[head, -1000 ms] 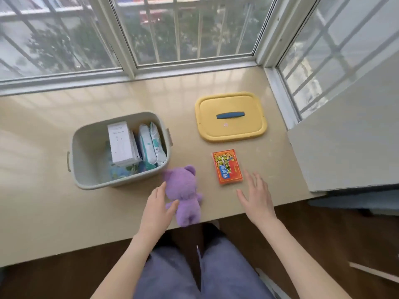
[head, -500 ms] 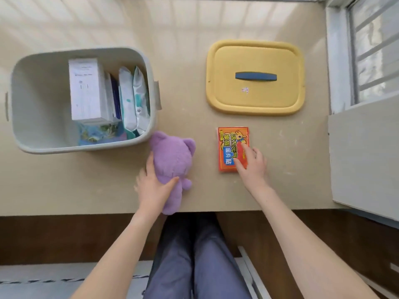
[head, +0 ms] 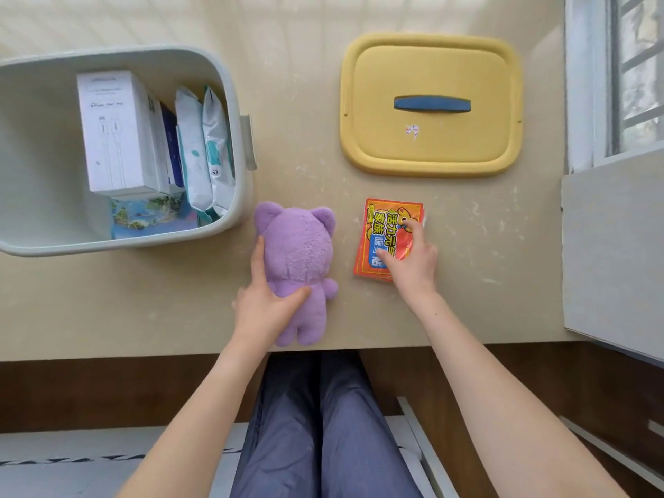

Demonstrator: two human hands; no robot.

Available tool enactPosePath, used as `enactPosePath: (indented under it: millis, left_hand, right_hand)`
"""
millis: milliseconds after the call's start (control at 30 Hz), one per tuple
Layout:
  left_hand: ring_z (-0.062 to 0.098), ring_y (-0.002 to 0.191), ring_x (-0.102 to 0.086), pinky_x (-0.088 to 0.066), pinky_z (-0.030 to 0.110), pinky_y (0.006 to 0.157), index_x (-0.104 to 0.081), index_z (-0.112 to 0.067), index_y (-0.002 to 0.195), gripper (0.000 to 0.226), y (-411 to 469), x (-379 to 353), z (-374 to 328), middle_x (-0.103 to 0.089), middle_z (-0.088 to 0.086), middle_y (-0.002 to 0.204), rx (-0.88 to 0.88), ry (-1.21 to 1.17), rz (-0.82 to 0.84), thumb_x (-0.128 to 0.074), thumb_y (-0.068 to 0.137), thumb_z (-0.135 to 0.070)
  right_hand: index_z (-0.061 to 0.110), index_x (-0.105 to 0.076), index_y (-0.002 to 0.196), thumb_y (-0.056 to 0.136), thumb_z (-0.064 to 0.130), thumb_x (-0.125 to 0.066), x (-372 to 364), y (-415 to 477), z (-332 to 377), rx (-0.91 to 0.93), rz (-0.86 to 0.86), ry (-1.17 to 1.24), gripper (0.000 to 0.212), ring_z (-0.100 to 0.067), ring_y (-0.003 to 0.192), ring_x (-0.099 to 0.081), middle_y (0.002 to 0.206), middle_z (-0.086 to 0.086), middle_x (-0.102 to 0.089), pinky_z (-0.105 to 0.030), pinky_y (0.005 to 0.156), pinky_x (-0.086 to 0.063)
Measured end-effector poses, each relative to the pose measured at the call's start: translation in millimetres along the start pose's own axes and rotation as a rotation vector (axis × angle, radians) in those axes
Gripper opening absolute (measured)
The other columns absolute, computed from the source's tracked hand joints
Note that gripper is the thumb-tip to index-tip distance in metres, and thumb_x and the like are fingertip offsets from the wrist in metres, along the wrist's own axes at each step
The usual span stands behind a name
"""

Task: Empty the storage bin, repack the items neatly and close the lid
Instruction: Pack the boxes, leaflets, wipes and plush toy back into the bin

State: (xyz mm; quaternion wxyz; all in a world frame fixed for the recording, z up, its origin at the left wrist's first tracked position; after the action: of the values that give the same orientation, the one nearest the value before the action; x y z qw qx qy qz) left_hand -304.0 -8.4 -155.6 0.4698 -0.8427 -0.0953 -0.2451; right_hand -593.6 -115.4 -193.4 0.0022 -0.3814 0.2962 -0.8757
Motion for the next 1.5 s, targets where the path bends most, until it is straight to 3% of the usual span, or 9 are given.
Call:
enactPosePath:
  millis: [167, 367, 500, 633, 800, 967, 1267, 1400, 1500]
  left_hand:
    - [0.038, 0.092, -0.066, -0.052, 0.045, 0.085, -0.002, -0.066, 0.137, 0.101, -5.0, -2.6, -9.0, -0.069, 0.009, 0.106, -0.143, 0.013, -0.002, -0.071, 0.064, -0.054]
    - [0.010, 0.105, -0.057, -0.043, 0.022, 0.085, -0.021, -0.054, 0.142, 0.099, -4.0, -0.7, -11.6, -0.052, -0.029, 0.114, -0.185, -0.270, 0.028, -0.078, 0.065, -0.033]
    - [0.003, 0.112, -0.055, -0.042, 0.004, 0.079, -0.028, -0.047, 0.142, 0.096, -19.9, 6.6, -25.3, -0.052, -0.031, 0.121, -0.230, -0.354, 0.047, -0.079, 0.061, -0.033]
    - [0.001, 0.118, -0.054, -0.046, 0.016, 0.091, -0.032, -0.047, 0.140, 0.093, -61.3, 28.8, -49.1, -0.048, -0.024, 0.135, -0.334, -0.416, 0.043, -0.080, 0.062, -0.030]
    - [0.008, 0.122, -0.055, -0.048, 0.033, 0.099, -0.035, -0.045, 0.138, 0.097, -126.6, 80.2, -72.5, -0.049, -0.016, 0.139, -0.439, -0.521, -0.015, -0.084, 0.054, -0.038]
    - [0.009, 0.108, -0.065, -0.054, 0.018, 0.080, -0.037, -0.042, 0.138, 0.090, -181.4, 140.8, -74.1, -0.058, -0.018, 0.124, -0.520, -0.646, -0.074, -0.082, 0.065, -0.016]
    - [0.003, 0.110, -0.062, -0.052, 0.012, 0.076, -0.040, -0.024, 0.137, 0.088, -205.6, 255.9, -20.4, -0.056, -0.007, 0.126, -0.607, -0.734, -0.261, -0.084, 0.066, 0.002]
    - [0.005, 0.104, -0.058, -0.044, -0.002, 0.073, -0.031, -0.038, 0.140, 0.098, -178.8, 305.8, 43.2, -0.057, -0.016, 0.106, -0.458, -0.733, -0.334, -0.085, 0.060, -0.032]
    - [0.012, 0.114, -0.056, -0.045, -0.001, 0.069, -0.032, -0.036, 0.142, 0.087, -156.4, 347.4, 86.5, -0.056, -0.017, 0.105, -0.416, -0.718, -0.353, -0.082, 0.073, -0.020]
  right_hand:
    - [0.033, -0.046, 0.130, 0.072, 0.023, -0.084, 6.0, -7.6, -1.6, 0.008, -0.008, 0.137, 0.070, -0.011, 0.098, -0.061, 0.118, 0.010, -0.064, -0.018, 0.076, -0.039]
    - [0.028, -0.051, 0.132, 0.078, 0.005, -0.076, 13.6, -20.7, -2.3, 0.046, 0.034, 0.329, 0.063, 0.011, 0.100, -0.057, 0.123, 0.009, -0.060, -0.014, 0.089, -0.047]
    - [0.026, -0.056, 0.129, 0.077, -0.002, -0.073, 34.2, -37.2, 8.3, 0.061, 0.022, 0.394, 0.061, -0.006, 0.103, -0.064, 0.120, 0.007, -0.063, -0.027, 0.090, -0.054]
    - [0.028, -0.056, 0.129, 0.078, 0.000, -0.074, 75.8, -64.9, 25.8, 0.097, 0.020, 0.419, 0.060, -0.004, 0.100, -0.065, 0.119, 0.005, -0.064, -0.036, 0.085, -0.058]
    - [0.024, -0.059, 0.127, 0.079, -0.001, -0.075, 137.3, -120.5, 70.2, 0.193, 0.033, 0.520, 0.056, 0.009, 0.090, -0.065, 0.118, 0.003, -0.064, -0.014, 0.065, -0.055]
    - [0.030, -0.060, 0.122, 0.079, -0.002, -0.076, 165.2, -178.3, 129.0, 0.337, 0.084, 0.647, 0.056, 0.000, 0.092, -0.068, 0.116, 0.008, -0.065, -0.016, 0.065, -0.055]
    - [0.034, -0.063, 0.119, 0.077, 0.000, -0.078, 108.7, -245.3, 201.7, 0.405, 0.202, 0.729, 0.056, -0.017, 0.099, -0.070, 0.117, 0.000, -0.067, -0.031, 0.068, -0.061]
    - [0.036, -0.064, 0.115, 0.076, -0.001, -0.078, 56.6, -270.1, 224.6, 0.406, 0.214, 0.726, 0.056, -0.019, 0.099, -0.070, 0.118, -0.002, -0.067, -0.040, 0.072, -0.061]
    - [0.037, -0.064, 0.113, 0.077, 0.000, -0.078, 20.2, -291.0, 236.2, 0.369, 0.183, 0.741, 0.054, -0.017, 0.096, -0.071, 0.115, 0.000, -0.067, -0.037, 0.068, -0.061]
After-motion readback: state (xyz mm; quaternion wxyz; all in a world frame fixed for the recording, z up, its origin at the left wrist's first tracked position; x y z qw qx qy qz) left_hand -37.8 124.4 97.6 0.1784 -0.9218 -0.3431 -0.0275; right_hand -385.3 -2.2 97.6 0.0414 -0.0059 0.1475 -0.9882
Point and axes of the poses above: each hand's wrist, its own y-axis towards the middle knuckle, its own x-axis out of the back of the hand, z = x × y, the point moved 10 cm from there along y, towards the middle knuckle
